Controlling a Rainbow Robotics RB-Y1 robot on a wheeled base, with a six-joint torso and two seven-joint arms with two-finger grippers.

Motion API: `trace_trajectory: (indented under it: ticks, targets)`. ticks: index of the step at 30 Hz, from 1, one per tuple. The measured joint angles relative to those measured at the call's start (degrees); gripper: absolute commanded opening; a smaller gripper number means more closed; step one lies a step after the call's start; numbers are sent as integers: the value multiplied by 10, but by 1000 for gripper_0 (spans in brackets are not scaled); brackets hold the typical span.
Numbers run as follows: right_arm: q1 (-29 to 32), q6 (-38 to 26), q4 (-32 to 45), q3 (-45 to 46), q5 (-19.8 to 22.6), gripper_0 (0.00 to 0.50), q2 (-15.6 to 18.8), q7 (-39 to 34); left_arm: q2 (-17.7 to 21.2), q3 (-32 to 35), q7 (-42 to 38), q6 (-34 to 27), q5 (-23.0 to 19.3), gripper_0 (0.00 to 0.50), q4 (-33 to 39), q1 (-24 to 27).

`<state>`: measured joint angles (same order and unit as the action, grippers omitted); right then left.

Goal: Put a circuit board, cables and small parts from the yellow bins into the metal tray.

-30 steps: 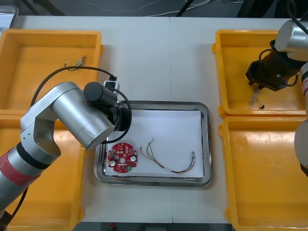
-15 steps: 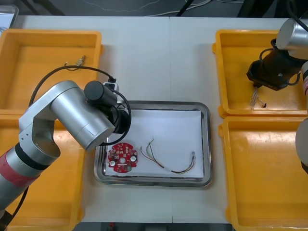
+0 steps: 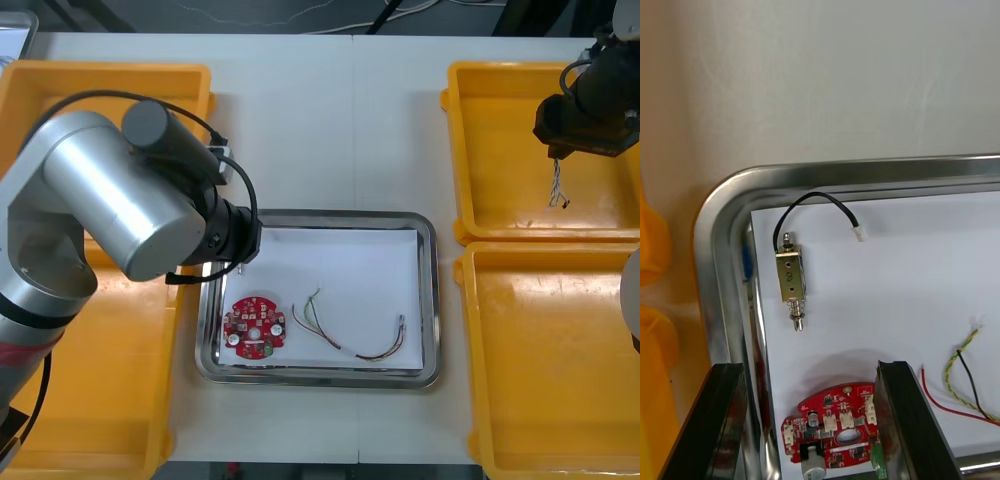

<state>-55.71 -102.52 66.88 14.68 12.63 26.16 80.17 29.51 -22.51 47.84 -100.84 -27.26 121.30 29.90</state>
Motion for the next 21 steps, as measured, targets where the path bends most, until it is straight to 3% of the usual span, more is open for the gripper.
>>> trace_trajectory:
  ticks: [6,14,21]
  targets:
    - [21,-67,106,0,5,0,0,16,0,66,0,-50,-42,500,8,23]
    - [68,-71,220,-7,42,0,0,136,8,148,7,-87,-94,500,8,50]
    - [105,-72,283,-49,91,0,0,167,24,204,119,-88,-124,500,-36,79]
